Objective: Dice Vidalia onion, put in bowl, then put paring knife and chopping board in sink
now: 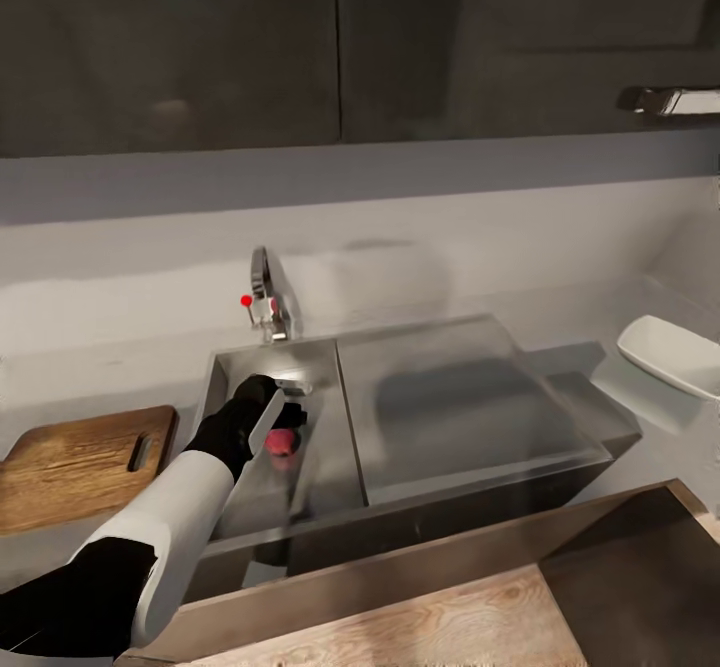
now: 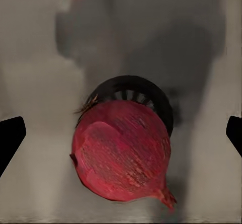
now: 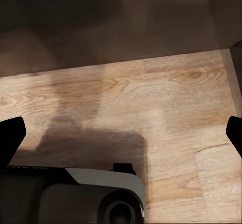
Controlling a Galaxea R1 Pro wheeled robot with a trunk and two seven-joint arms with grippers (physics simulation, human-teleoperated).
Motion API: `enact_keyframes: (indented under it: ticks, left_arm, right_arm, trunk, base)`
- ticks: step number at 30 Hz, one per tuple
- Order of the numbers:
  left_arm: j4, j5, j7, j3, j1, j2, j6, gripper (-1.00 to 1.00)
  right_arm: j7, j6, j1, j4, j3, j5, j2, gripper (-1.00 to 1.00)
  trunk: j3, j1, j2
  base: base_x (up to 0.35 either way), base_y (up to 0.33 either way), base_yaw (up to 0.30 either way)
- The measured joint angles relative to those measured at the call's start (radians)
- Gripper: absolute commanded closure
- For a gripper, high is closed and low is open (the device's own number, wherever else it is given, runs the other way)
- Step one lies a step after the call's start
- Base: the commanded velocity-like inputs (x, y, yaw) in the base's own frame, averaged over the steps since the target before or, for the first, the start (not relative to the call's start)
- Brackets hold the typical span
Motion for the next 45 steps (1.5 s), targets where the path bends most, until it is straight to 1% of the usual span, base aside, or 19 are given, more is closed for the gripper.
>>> enact_keyframes:
  ticks: [9, 21, 31, 45]
  left_arm:
    - [0.001, 0.0, 0.001, 0.0, 0.0, 0.0, 0.0, -1.0]
    - [0.0, 0.0, 0.003, 0.0, 0.0, 0.0, 0.0, -1.0]
    - [0.0, 0.0, 0.003, 0.0, 0.0, 0.0, 0.0, -1.0]
    - [0.011, 0.0, 0.006, 0.0, 0.0, 0.0, 0.0, -1.0]
  right_arm:
    - [0.0, 0.0, 0.0, 0.0, 0.0, 0.0, 0.0, -1.0]
    - [0.0, -0.001, 0.0, 0.0, 0.0, 0.0, -0.001, -1.0]
    - [0.0, -0.001, 0.0, 0.0, 0.0, 0.0, -0.001, -1.0]
    - [0.0, 0.0, 0.0, 0.0, 0.0, 0.0, 0.0, -1.0]
  trunk:
    - [-0.008, 0.0, 0.0]
    - [-0.009, 0.0, 0.0]
    - [-0.009, -0.001, 0.0]
    - [-0.013, 0.0, 0.0]
  base:
    - [-0.075, 0.0, 0.0]
    - [-0.001, 0.0, 0.0]
    - [0.141, 0.0, 0.0]
    - [0.01, 0.0, 0.0]
